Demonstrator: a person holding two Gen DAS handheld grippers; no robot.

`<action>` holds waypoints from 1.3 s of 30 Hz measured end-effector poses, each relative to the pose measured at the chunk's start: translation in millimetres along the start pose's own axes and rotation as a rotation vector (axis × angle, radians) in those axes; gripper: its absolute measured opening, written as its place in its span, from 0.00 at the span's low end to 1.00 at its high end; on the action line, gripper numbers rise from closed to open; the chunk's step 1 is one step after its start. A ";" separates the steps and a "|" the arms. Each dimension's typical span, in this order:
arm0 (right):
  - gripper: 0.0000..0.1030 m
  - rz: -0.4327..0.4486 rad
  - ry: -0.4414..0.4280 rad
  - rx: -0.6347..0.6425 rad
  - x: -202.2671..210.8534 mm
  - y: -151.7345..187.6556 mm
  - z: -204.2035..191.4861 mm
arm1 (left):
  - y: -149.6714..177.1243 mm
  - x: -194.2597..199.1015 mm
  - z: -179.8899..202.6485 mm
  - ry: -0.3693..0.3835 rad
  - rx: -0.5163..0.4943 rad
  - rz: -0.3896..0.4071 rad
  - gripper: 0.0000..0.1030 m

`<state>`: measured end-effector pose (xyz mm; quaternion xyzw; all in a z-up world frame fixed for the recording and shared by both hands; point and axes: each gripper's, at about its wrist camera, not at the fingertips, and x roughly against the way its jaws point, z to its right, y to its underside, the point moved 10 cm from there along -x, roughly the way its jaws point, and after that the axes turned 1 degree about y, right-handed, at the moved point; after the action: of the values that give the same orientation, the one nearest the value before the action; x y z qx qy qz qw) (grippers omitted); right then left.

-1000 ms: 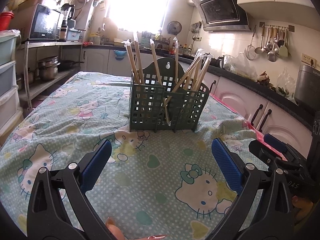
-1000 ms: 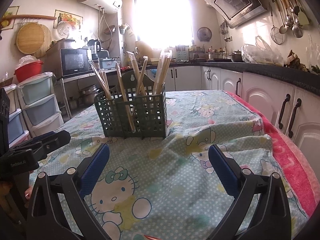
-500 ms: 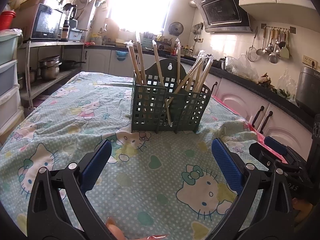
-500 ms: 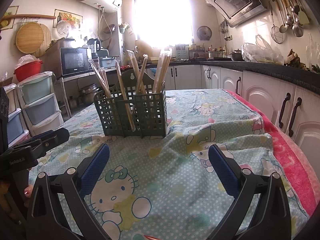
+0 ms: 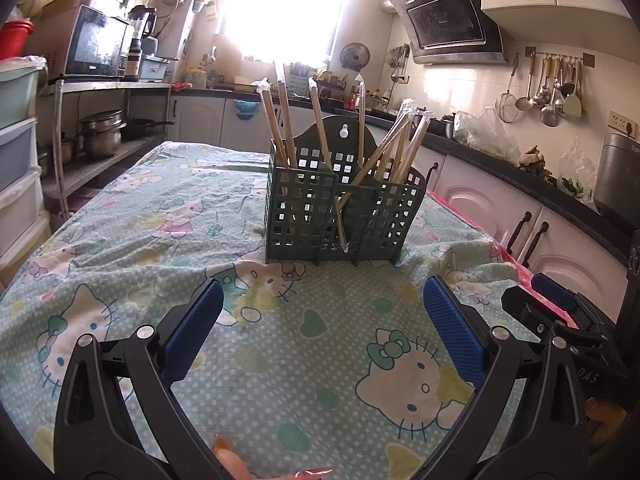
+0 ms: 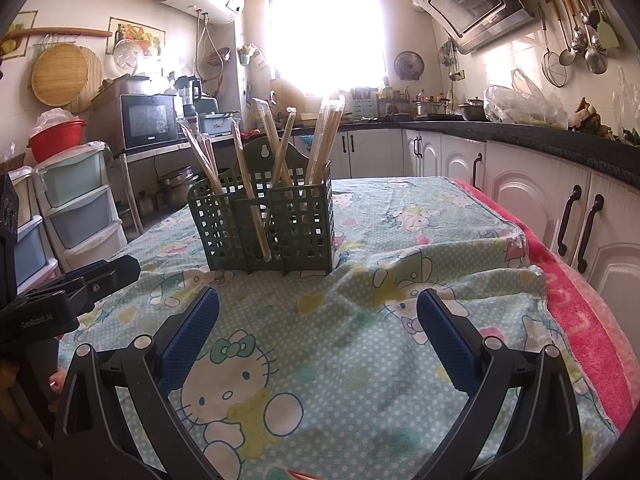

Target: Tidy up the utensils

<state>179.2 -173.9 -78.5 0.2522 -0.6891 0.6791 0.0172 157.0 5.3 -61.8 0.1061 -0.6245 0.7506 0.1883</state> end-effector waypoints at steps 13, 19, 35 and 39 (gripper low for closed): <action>0.94 -0.008 -0.004 -0.002 -2.6 4.1 0.5 | 0.9 -1.1 -0.3 0.002 -0.001 -0.003 0.90; 0.94 -0.009 -0.005 -0.003 -2.9 4.8 1.1 | 1.7 -1.2 -0.3 0.002 -0.001 -0.004 0.90; 0.94 -0.010 0.023 -0.028 -0.5 0.9 11.9 | 12.0 -12.2 -1.5 -0.008 0.005 -0.086 0.90; 0.94 -0.029 0.052 -0.065 -2.5 -5.9 28.6 | 11.8 -13.1 -9.9 -0.017 0.043 -0.121 0.90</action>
<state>192.7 -199.9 -76.2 0.2434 -0.7066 0.6623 0.0532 164.8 11.3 -79.6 0.1538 -0.6023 0.7501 0.2258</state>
